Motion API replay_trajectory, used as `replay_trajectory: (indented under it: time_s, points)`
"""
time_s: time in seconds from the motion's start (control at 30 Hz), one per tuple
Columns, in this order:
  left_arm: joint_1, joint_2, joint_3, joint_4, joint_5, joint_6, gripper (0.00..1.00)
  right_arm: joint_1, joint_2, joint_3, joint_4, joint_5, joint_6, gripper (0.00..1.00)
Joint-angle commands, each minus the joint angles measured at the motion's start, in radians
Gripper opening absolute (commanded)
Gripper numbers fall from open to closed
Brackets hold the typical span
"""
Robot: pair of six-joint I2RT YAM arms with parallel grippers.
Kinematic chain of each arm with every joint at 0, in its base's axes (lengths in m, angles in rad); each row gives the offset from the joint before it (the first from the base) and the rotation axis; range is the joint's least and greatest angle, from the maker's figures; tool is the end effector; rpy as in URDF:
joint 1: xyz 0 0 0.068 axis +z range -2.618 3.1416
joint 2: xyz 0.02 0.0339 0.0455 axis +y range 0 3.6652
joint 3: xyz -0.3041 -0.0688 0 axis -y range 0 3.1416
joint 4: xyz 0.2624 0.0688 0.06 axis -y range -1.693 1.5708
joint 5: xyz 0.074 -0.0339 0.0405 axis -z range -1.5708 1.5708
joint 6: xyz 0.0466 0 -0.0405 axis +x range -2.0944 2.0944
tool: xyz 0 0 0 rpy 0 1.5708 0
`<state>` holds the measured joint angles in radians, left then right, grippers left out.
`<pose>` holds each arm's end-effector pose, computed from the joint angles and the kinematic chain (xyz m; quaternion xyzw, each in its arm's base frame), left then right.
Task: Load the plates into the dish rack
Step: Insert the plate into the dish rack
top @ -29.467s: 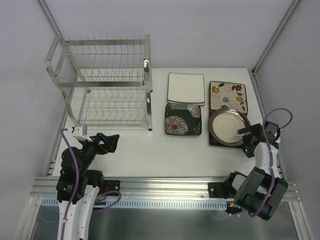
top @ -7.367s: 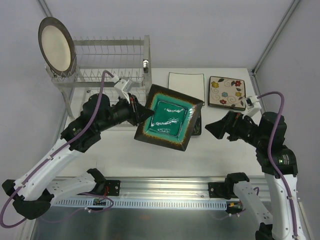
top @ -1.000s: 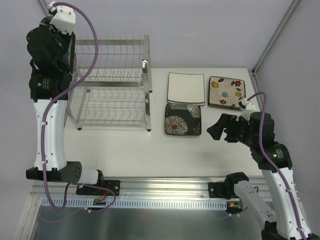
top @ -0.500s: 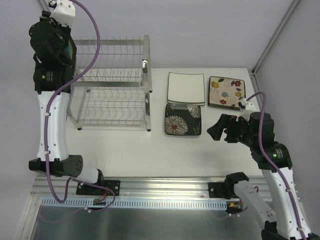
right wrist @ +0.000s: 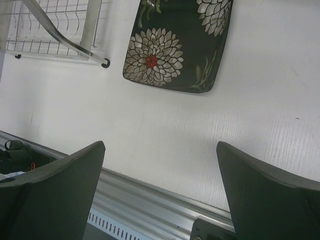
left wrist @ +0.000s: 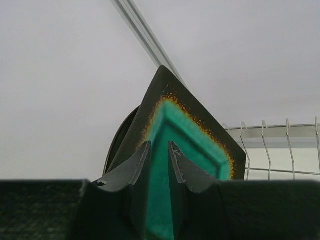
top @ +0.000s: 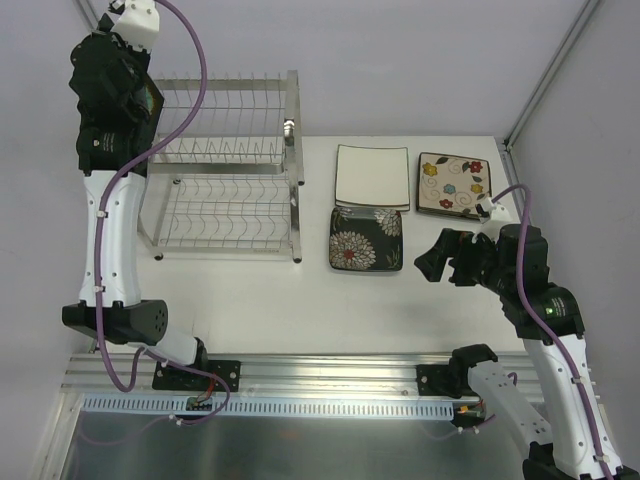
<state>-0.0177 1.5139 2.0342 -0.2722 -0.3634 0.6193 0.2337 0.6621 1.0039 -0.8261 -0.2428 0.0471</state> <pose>0.3148 0.0110 0.6285 0.0537 0.6183 0.3360 0.7084 0.1071 0.0370 0.3894 -0.1415 0.8402 0.1745 0.4936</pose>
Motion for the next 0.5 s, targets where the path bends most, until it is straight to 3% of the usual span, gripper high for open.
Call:
replay_trajectory:
  time_s: [0.0,0.13,0.47]
  points:
    - [0.012,-0.001,0.034,0.053,0.027,-0.012,0.20,0.006,0.001,0.027,0.002,0.013,-0.024,1.00]
    - [0.012,-0.014,0.035,0.057,0.040,-0.044,0.25,0.007,0.001,0.030,0.004,0.010,-0.024,0.99]
    - [0.012,-0.089,0.035,0.054,0.110,-0.184,0.53,0.004,-0.005,0.036,0.005,0.005,-0.026,1.00]
